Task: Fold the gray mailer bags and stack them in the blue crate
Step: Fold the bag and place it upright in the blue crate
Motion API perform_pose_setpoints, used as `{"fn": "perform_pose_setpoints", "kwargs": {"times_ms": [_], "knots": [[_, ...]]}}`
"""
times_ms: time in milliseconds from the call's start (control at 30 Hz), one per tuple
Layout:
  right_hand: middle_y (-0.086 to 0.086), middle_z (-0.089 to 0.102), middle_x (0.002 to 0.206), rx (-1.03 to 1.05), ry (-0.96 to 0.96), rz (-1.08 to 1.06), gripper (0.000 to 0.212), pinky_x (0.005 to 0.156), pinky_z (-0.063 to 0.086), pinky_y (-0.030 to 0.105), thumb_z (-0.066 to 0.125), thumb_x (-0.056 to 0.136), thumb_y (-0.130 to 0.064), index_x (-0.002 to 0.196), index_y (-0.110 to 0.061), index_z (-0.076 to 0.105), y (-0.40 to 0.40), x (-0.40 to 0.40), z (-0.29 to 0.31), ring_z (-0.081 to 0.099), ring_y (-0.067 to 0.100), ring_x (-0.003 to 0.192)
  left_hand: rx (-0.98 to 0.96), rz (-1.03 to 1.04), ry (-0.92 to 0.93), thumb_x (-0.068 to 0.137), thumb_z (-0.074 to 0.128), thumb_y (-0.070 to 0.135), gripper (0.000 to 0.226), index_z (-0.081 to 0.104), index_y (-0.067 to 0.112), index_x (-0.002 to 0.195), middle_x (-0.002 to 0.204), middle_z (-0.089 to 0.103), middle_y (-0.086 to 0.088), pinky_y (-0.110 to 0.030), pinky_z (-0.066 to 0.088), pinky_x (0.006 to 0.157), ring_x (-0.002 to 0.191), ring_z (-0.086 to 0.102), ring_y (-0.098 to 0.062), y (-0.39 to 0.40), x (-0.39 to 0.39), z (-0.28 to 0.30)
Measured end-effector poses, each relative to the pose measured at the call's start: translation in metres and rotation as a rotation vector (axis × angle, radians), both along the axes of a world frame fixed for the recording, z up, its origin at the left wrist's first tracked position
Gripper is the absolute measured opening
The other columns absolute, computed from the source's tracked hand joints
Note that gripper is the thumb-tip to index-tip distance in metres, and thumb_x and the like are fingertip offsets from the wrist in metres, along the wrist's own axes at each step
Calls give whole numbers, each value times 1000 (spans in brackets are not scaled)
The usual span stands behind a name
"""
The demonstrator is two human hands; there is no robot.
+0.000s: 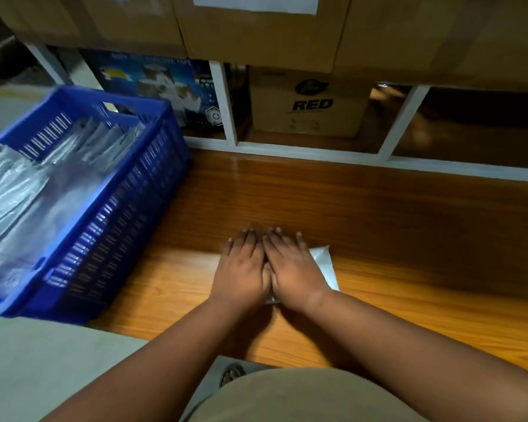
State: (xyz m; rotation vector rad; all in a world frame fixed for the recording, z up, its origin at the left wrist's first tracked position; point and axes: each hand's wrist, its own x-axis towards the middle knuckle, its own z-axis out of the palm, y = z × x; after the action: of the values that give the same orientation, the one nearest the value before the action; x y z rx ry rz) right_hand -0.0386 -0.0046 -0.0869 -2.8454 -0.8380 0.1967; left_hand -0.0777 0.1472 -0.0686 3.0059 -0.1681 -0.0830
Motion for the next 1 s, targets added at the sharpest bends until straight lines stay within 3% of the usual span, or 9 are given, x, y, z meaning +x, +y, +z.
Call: {"fn": "perform_pose_setpoints", "kwargs": {"times_ms": [100,233,433,867,1000], "knots": [[8,30,174,-84,-7,-5,82,132,3,54,47,99,-55,168,-13,28,-24,3,-3,16,28,163,-27,-36,16,95,38,40,69,50,6,155,158,50,-20,-56,31,125,152,39,-37,-26,11,-1],[2,10,179,-106,42,-34,81,132,-2,54,28,99,-54,172,-24,8,-45,0,-9,2,22,165,-17,-50,14,97,39,37,67,51,3,153,157,50,-22,-54,32,124,149,42,-38,-46,11,-20],[3,5,179,-72,67,-46,87,131,0,57,13,92,-57,172,-22,10,-47,3,-13,-2,22,165,36,-44,4,104,32,40,70,33,7,164,170,30,-20,-54,23,126,158,27,-36,-48,14,-32],[5,-3,179,-108,51,-27,79,130,2,59,18,100,-50,172,-19,6,-48,6,-22,-11,26,165,34,-45,48,102,29,42,73,27,7,167,173,24,-19,-56,19,127,161,18,-34,-47,16,-34],[2,-13,178,-126,103,-20,90,129,-4,59,24,95,-62,171,-23,-4,-51,4,-16,-22,24,162,-36,-38,83,106,25,48,71,29,12,167,174,25,-14,-53,17,130,162,18,-30,-46,14,-27]]}}
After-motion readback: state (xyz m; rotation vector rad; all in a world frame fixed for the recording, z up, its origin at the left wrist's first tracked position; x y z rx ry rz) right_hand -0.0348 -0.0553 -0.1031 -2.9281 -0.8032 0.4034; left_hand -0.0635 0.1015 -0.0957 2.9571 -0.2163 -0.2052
